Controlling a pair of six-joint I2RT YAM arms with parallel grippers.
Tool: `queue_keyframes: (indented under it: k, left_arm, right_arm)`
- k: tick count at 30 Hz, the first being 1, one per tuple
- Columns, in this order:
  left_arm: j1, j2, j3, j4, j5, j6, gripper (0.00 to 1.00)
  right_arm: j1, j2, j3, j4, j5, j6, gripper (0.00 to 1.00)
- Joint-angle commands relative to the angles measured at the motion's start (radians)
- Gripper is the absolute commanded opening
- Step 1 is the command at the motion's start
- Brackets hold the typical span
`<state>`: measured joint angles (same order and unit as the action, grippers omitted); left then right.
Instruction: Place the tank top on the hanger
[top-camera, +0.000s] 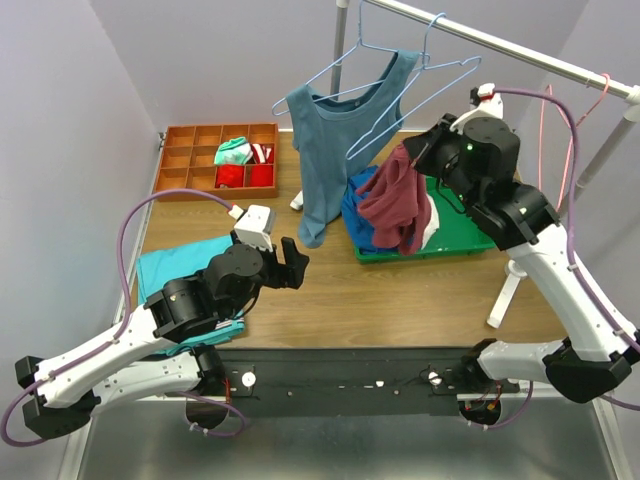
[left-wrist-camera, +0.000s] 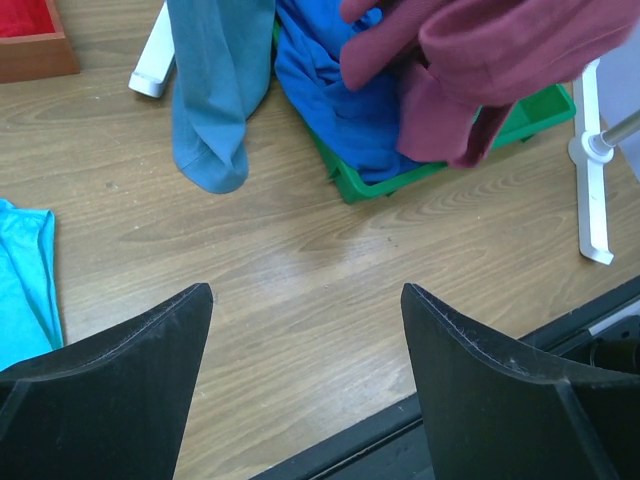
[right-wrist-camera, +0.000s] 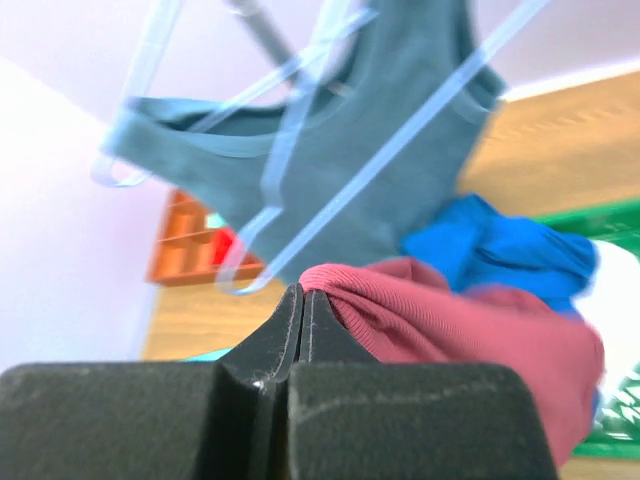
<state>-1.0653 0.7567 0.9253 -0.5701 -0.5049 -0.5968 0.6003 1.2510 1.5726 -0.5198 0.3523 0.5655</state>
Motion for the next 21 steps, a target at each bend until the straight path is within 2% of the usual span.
queue_keyframes:
  k: [1, 6, 10, 12, 13, 15, 16, 19, 21]
  left_arm:
    - [-0.002, -0.011, 0.037, 0.007, -0.047, 0.014, 0.84]
    - [-0.002, -0.026, 0.035, 0.001, -0.046, 0.017, 0.84]
    - [-0.002, -0.033, 0.004, 0.001, -0.05, 0.002, 0.84]
    - [-0.002, -0.03, -0.02, 0.009, -0.043, -0.008, 0.84]
    - [-0.001, -0.019, -0.031, 0.012, -0.031, -0.02, 0.84]
    - [-0.002, -0.005, -0.065, 0.039, -0.014, -0.04, 0.81]
    - [-0.001, 0.013, -0.078, 0.053, 0.015, -0.056, 0.8]
    - [-0.002, 0.059, -0.143, 0.114, 0.054, -0.087, 0.78]
    - [-0.002, 0.084, -0.193, 0.182, 0.089, -0.104, 0.76]
  right_arm:
    - [-0.004, 0.01, 0.105, -0.054, -0.206, -0.003, 0.01]
    - [0.004, 0.033, 0.067, -0.027, -0.408, 0.051, 0.01]
    - [0.139, 0.066, -0.117, 0.075, -0.366, 0.077, 0.01]
    - [0.165, 0.138, -0.187, 0.108, -0.375, 0.07, 0.02]
    - [0.168, 0.158, -0.209, 0.118, -0.378, 0.063, 0.18]
    - [0.168, 0.189, -0.255, 0.144, -0.328, 0.041, 0.45]
    - [0.168, 0.202, -0.263, 0.145, -0.306, 0.037, 0.63]
    - [0.168, 0.153, -0.308, 0.138, -0.227, 0.031, 0.76]
    - [0.168, 0.104, -0.353, 0.133, -0.152, 0.033, 0.77]
